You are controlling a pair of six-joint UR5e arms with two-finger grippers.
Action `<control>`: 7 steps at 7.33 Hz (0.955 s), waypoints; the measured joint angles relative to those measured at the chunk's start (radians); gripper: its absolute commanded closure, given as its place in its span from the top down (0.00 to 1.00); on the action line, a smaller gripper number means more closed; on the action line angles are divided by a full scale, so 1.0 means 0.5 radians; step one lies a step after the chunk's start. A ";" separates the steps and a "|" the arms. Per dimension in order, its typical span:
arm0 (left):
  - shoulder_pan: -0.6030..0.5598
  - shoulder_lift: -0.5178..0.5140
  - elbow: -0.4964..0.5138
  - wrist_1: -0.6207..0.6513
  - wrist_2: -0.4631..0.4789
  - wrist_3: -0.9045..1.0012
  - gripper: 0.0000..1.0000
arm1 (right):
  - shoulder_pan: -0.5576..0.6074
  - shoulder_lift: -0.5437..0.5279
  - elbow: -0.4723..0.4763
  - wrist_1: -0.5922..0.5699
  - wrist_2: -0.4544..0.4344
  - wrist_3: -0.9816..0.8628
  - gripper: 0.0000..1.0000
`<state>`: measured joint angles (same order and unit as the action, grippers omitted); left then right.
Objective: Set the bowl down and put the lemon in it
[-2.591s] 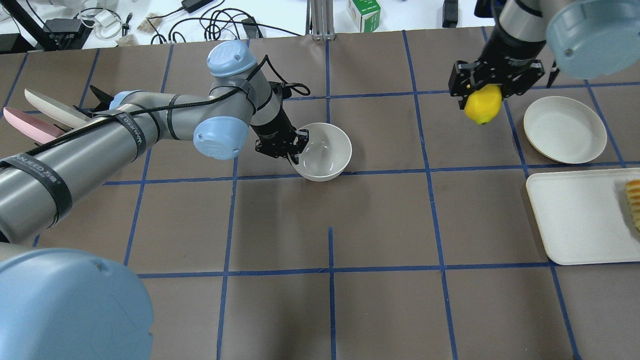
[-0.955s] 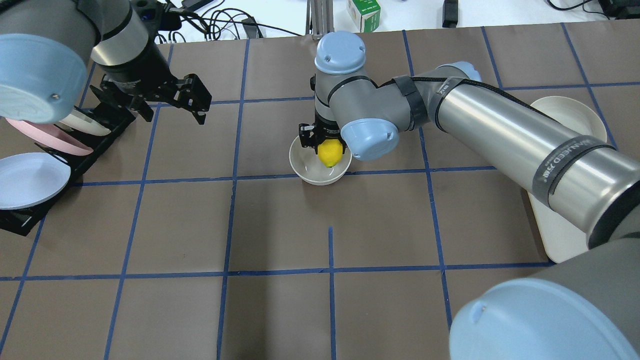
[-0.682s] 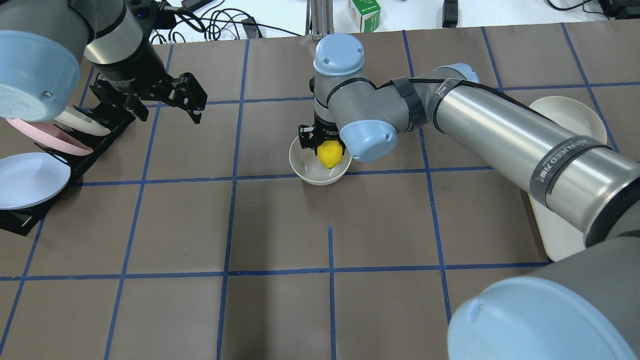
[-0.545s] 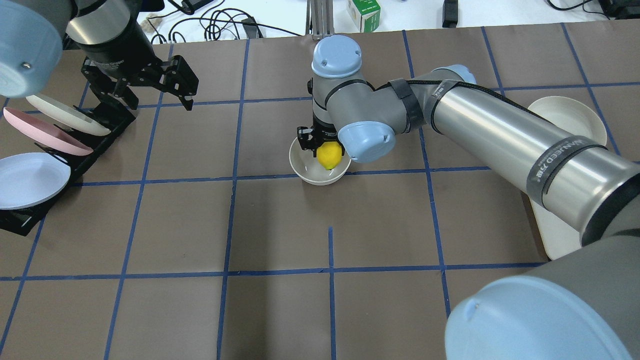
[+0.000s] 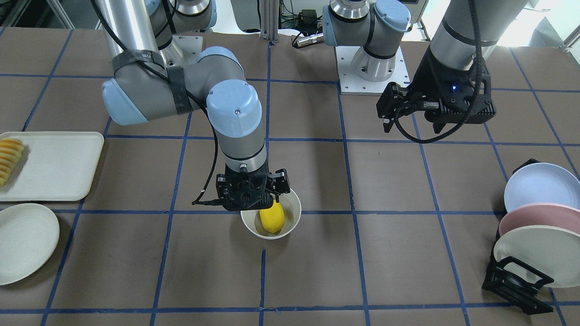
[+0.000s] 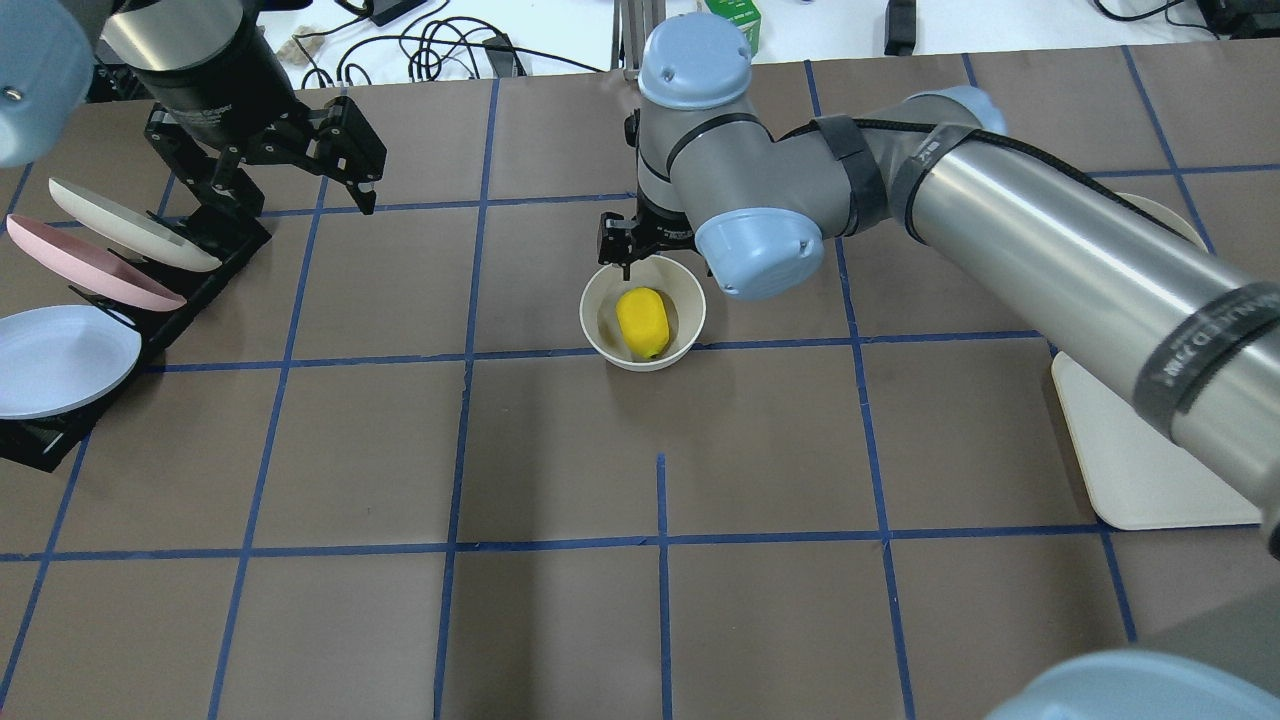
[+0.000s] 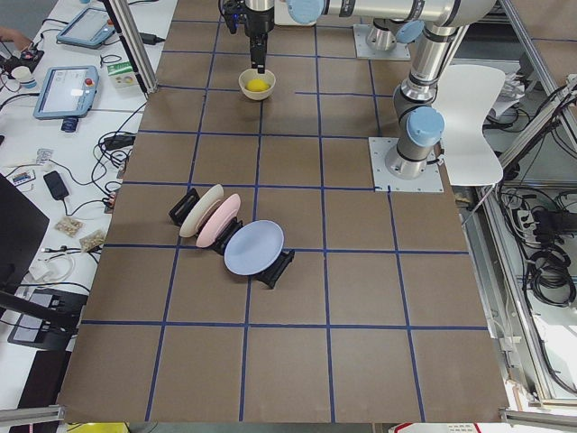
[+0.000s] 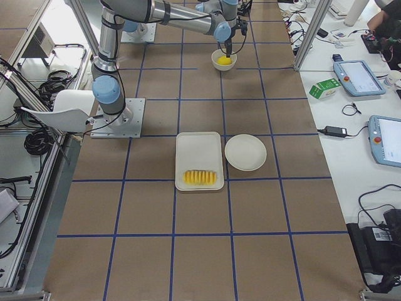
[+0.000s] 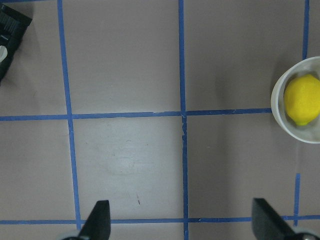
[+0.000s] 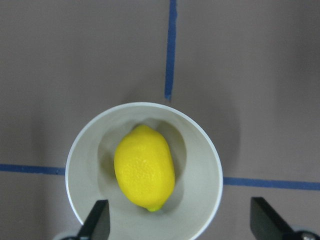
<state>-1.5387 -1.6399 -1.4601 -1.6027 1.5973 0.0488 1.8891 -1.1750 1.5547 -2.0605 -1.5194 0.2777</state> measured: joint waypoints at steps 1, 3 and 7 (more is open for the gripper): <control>0.001 -0.007 0.008 -0.001 -0.001 -0.003 1.00 | -0.081 -0.125 0.001 0.131 -0.010 -0.079 1.00; 0.003 -0.008 0.020 -0.007 -0.005 -0.015 1.00 | -0.390 -0.392 -0.003 0.456 -0.027 -0.414 1.00; 0.001 0.002 0.029 -0.045 -0.012 -0.053 1.00 | -0.634 -0.835 0.020 0.971 -0.069 -0.635 1.00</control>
<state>-1.5381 -1.6388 -1.4456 -1.6253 1.5912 0.0222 1.5722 -1.5925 1.5645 -1.5748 -1.5539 -0.0396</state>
